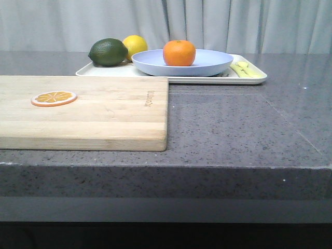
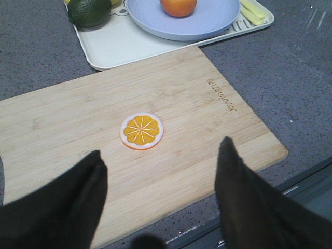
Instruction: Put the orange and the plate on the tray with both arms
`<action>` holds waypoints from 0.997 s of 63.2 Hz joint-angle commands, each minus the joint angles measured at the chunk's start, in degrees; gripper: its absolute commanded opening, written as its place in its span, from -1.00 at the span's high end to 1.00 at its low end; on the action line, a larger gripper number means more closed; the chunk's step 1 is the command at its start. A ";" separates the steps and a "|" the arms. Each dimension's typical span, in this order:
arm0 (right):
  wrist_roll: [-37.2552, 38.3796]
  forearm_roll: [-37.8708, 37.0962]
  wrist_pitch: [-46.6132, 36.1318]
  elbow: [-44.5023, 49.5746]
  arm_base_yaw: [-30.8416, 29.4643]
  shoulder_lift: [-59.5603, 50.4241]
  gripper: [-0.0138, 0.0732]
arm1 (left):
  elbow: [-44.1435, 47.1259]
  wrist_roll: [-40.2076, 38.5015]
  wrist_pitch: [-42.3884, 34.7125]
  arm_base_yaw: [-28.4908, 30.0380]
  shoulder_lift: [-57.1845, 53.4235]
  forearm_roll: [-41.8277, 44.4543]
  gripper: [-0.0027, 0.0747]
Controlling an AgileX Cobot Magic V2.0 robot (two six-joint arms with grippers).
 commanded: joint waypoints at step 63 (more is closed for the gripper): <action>-0.66 2.65 -6.96 3.15 -0.30 0.25 0.84 | -1.43 -0.46 -3.74 0.03 -0.05 -0.58 0.98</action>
